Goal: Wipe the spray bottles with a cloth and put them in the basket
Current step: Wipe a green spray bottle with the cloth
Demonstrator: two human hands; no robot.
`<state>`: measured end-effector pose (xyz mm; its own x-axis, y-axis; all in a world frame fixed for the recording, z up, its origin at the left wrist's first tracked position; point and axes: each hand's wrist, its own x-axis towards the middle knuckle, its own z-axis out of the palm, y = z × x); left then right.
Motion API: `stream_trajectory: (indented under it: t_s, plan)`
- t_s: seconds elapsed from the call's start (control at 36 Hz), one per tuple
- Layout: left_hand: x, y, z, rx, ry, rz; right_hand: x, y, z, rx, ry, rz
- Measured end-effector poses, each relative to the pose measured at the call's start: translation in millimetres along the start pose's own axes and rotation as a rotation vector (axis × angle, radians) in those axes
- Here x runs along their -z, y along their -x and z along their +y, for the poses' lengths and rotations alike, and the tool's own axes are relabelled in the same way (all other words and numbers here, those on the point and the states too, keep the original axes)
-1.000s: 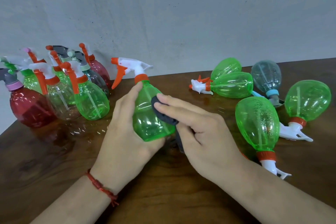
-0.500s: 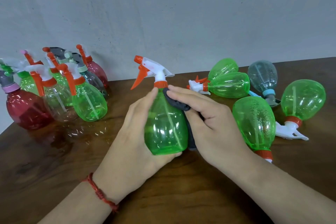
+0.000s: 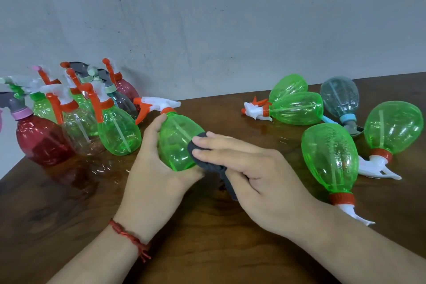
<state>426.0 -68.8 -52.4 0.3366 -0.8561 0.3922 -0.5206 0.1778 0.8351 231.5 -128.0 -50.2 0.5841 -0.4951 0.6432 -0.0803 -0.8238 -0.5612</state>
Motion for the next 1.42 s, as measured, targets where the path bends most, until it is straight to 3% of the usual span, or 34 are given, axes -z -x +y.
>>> stream_trajectory:
  t_s: [0.28, 0.47, 0.72, 0.94, 1.17, 1.28, 1.42]
  plan:
    - [-11, 7, 5, -0.474, -0.321, -0.159, 9, -8, 8, -0.231, -0.210, 0.222]
    - [-7, 7, 5, -0.354, -0.143, -0.230, 15, -12, 9, -0.330, -0.381, 0.300]
    - [-10, 10, 5, -0.252, -0.058, -0.255, 11, -7, 11, -0.115, -0.031, 0.216]
    - [-11, 8, -1, -0.117, 0.018, -0.077, 8, -4, 8, 0.000, 0.040, 0.054]
    - [-4, 0, 4, 0.040, 0.123, -0.021, 6, -3, 6, 0.093, 0.091, -0.024]
    - [-6, 3, 4, -0.020, 0.046, -0.046, 6, -4, 6, 0.047, 0.076, 0.008]
    - [-9, 5, 4, -0.322, -0.223, -0.094, 10, -8, 8, -0.144, -0.056, 0.188]
